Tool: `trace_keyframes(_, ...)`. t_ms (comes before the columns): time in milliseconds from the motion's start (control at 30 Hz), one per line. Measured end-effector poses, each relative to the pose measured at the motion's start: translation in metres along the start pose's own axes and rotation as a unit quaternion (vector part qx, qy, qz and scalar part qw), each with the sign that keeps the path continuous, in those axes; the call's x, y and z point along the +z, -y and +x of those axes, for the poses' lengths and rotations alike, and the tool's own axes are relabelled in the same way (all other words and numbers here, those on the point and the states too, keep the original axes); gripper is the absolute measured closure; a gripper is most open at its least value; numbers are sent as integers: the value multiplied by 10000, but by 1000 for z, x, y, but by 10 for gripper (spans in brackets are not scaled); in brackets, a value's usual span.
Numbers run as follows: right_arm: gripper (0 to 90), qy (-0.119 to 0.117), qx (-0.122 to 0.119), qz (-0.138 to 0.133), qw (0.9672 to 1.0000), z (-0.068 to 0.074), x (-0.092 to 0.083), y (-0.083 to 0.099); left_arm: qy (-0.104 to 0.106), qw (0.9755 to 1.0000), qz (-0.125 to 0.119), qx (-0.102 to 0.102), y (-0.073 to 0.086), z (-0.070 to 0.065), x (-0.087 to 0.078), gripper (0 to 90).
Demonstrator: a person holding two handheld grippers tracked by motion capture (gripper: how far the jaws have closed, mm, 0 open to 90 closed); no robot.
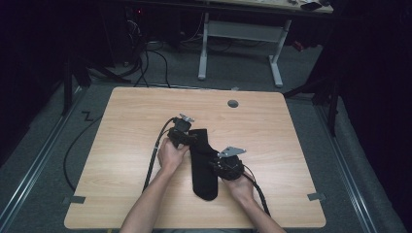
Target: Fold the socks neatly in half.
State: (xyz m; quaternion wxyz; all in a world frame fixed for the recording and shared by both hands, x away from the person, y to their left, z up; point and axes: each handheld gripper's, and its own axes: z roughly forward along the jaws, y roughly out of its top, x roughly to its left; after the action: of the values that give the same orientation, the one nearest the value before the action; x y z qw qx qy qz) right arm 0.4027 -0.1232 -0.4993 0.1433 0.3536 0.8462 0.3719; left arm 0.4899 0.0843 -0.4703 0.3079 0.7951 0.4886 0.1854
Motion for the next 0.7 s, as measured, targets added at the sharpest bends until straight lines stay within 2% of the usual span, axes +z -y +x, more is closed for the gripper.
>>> trace_keyframes(133, 776, -5, -177, 62, 9998, 2, 1, -1, 33, 10000, 10, -38, 0, 1, 6, 560)
trace_keyframes(233, 835, -13, -310, 75, 9995, 4, 1, -1, 44, 9998, 180, 70, -2, 0, 14, 626)
trace_keyframes(333, 867, -18, -367, 89, 9993, 6, 1, -1, 131, 9996, 211, 108, -5, -2, 18, 703)
trace_keyframes(500, 878, 10, -397, 72, 9992, 6, 0, 0, 145, 9999, 20, 88, -8, 0, 15, 817)
trace_keyframes(600, 881, 63, -402, 28, 9992, 5, 0, 0, 143, 9996, -165, 166, -10, 0, 7, 845)
trace_keyframes(700, 882, 73, -352, -68, 9993, 4, -3, 0, 207, 9987, -433, 159, -13, -1, -5, 851)
